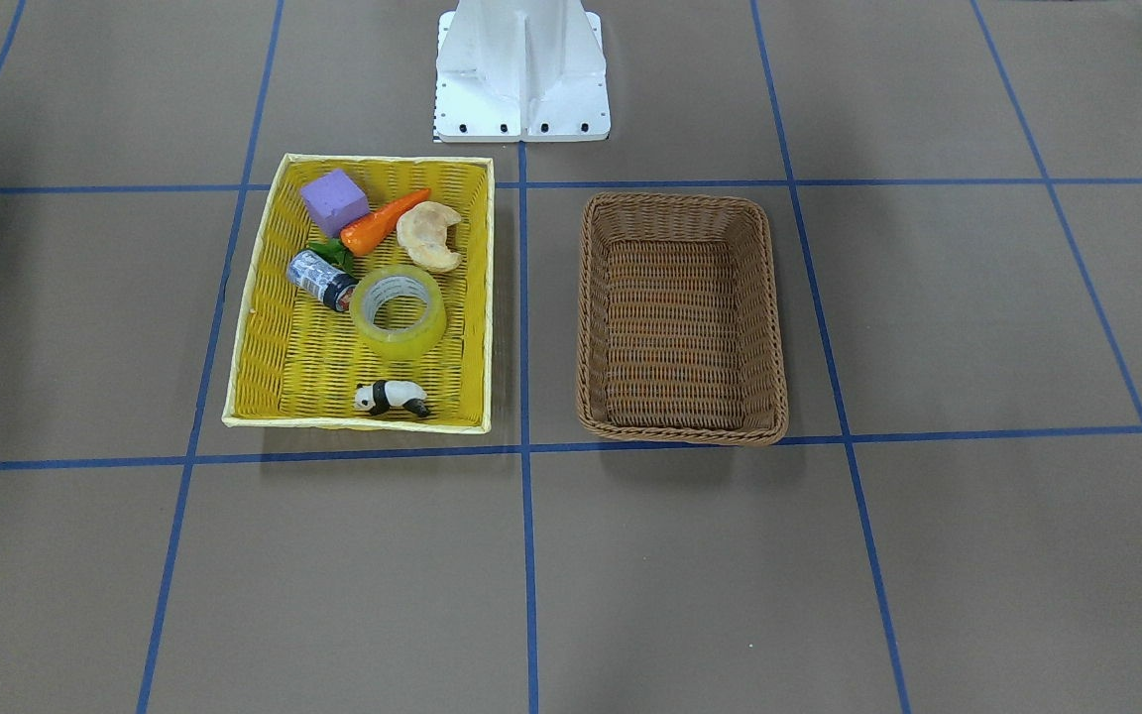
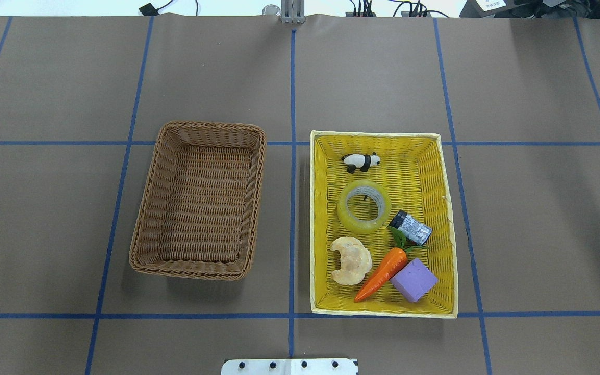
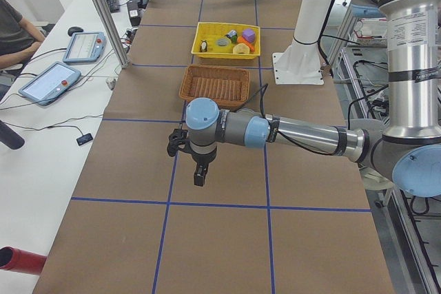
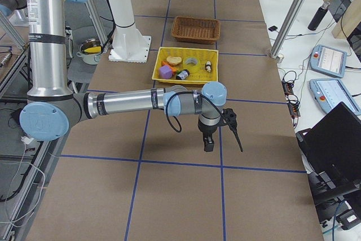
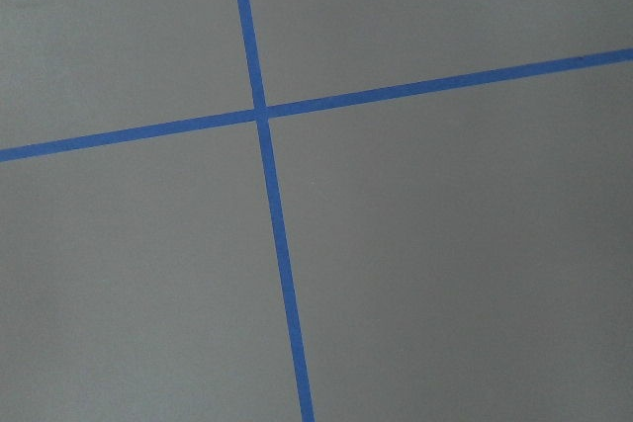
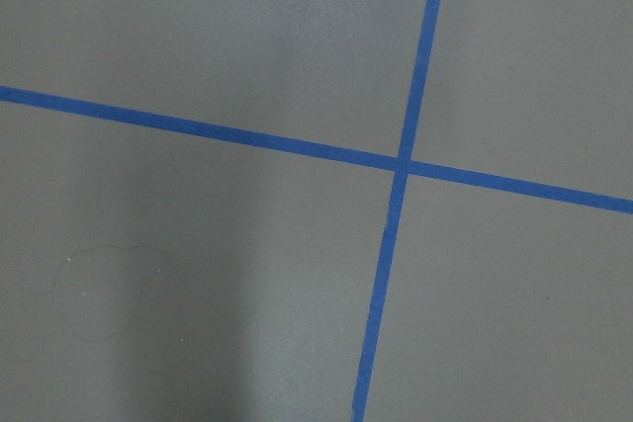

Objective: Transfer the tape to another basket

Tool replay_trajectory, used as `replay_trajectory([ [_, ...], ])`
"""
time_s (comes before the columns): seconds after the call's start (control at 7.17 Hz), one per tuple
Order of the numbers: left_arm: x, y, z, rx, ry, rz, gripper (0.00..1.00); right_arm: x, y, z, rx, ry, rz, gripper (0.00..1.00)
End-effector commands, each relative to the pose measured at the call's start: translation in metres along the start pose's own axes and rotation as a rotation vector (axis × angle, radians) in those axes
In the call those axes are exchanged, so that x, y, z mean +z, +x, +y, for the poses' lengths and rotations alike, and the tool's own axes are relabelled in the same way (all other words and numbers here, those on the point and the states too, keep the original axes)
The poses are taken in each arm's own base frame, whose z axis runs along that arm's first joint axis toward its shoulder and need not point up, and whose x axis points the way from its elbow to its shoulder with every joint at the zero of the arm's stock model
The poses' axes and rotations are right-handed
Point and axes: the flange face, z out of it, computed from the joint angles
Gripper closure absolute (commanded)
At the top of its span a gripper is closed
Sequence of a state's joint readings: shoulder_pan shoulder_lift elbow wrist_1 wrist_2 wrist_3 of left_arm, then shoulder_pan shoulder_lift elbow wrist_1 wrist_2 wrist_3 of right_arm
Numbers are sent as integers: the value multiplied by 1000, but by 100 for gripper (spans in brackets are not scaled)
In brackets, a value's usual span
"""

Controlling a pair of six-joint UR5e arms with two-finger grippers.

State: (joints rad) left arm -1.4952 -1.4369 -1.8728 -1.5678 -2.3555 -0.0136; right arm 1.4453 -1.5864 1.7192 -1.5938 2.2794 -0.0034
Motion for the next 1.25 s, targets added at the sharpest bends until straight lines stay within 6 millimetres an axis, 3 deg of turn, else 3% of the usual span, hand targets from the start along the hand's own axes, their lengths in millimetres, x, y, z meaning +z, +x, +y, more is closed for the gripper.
replay_trajectory([
  [0.0,-6,6,0,6,13,-4,2,-2,-4,-1,-8,4,-2,0],
  [0.28,-7,8,-2,12,16,0,2,-6,-11,-3,-26,13,-7,0],
  [1.12,-3,5,-1,1,8,4,2,12,-39,-12,-75,-21,-11,0],
])
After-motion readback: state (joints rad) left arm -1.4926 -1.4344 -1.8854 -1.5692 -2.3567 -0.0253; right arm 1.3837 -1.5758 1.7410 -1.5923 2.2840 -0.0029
